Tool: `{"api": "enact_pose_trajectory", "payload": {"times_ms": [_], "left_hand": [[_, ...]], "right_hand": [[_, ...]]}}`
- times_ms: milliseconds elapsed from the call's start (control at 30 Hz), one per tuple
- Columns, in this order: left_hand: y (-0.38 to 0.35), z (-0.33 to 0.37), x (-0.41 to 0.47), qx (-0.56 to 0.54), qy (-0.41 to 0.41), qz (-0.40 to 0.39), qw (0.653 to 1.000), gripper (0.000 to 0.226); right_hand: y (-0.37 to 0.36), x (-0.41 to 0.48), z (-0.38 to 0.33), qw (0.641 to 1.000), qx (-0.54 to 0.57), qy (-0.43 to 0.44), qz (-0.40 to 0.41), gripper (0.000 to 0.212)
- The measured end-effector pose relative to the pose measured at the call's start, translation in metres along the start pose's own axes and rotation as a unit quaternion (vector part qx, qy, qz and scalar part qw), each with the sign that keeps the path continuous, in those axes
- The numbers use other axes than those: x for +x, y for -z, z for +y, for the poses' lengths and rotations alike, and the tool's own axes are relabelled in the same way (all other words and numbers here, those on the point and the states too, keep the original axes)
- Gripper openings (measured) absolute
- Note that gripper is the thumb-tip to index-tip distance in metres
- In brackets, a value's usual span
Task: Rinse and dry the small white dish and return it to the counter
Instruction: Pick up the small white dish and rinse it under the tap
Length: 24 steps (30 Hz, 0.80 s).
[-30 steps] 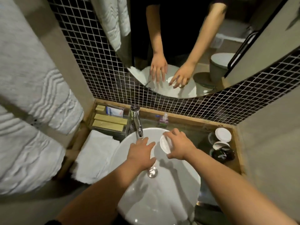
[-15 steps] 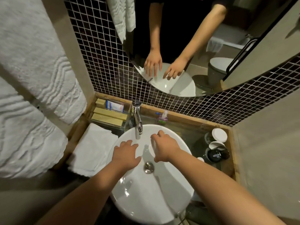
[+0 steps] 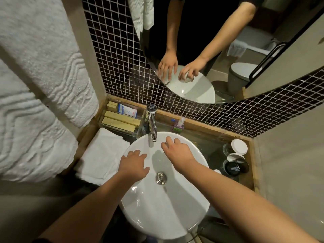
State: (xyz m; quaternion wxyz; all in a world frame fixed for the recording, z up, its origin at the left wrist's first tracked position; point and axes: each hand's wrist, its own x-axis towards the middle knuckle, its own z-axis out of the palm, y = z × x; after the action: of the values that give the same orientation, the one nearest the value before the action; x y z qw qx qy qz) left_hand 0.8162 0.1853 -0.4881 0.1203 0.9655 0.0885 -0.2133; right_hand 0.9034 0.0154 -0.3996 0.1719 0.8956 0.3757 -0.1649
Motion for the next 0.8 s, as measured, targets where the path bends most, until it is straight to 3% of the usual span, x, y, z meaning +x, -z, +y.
{"api": "enact_pose_trajectory", "payload": {"times_ms": [367,533,633,800], "left_hand": [[0.003,-0.007,0.004,0.014,0.009,-0.01,1.0,0.07],[-0.003,-0.011,0.009,0.077,-0.014,-0.009,0.997,0.065],[-0.004,-0.019,0.007,0.101,-0.015,-0.019,0.995,0.063],[-0.003,-0.046,-0.005,0.134,0.044,-0.023,0.99,0.063]], "right_hand": [[0.0,0.002,-0.011,1.0,0.012,0.007,0.016,0.077],[-0.007,0.002,-0.008,0.999,0.027,-0.002,0.027,0.076],[-0.016,0.001,-0.009,0.993,0.111,-0.041,0.029,0.065],[-0.035,-0.003,-0.016,0.963,0.257,-0.078,0.007,0.093]]}}
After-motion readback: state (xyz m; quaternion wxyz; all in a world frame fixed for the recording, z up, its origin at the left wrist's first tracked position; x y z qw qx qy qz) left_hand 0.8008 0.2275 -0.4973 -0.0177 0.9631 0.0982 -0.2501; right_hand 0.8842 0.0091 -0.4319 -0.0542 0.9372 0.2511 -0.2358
